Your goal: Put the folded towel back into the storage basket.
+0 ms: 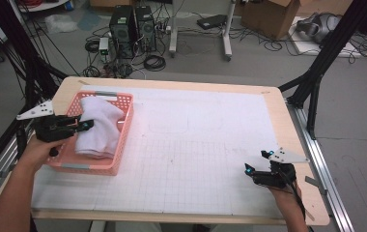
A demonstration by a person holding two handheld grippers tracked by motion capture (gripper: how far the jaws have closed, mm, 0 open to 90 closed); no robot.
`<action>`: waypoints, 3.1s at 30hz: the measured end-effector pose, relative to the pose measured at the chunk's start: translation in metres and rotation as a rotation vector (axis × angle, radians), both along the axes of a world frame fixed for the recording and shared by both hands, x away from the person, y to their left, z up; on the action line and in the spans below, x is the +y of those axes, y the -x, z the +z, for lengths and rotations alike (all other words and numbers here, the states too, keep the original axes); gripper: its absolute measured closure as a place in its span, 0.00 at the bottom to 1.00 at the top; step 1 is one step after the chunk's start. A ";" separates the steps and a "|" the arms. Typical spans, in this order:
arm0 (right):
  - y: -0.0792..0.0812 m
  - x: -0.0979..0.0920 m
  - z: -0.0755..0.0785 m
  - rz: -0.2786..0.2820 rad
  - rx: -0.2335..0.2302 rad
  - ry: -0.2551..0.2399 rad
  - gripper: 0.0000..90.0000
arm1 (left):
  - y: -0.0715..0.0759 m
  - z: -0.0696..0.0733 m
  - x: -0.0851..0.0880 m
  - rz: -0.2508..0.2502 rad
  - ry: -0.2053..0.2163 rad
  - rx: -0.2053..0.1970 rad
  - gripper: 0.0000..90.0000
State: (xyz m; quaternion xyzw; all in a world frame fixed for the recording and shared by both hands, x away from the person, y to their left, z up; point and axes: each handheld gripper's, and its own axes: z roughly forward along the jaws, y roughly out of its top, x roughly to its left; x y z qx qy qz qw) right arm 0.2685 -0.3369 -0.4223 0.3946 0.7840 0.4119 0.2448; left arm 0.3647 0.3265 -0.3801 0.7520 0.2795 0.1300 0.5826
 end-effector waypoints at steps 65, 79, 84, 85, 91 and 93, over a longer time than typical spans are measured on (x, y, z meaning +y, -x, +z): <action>0.001 0.002 0.001 0.011 -0.002 0.003 0.20 | -0.011 0.004 -0.041 0.396 -0.016 0.075 0.29; 0.002 -0.001 0.004 0.009 -0.017 -0.010 0.20 | 0.019 0.026 -0.080 0.312 0.089 -0.089 0.21; 0.003 -0.003 0.005 0.008 -0.027 -0.018 0.20 | 0.030 0.025 -0.101 0.215 0.103 -0.112 0.22; 0.003 -0.003 0.005 0.007 -0.028 -0.025 0.21 | 0.032 0.024 -0.105 0.206 0.105 -0.110 0.22; 0.003 -0.005 0.005 0.010 -0.041 -0.045 0.20 | 0.043 0.020 -0.130 0.142 0.100 -0.112 0.22; 0.003 -0.004 0.006 0.012 -0.042 -0.047 0.21 | 0.046 0.019 -0.135 0.132 0.095 -0.117 0.22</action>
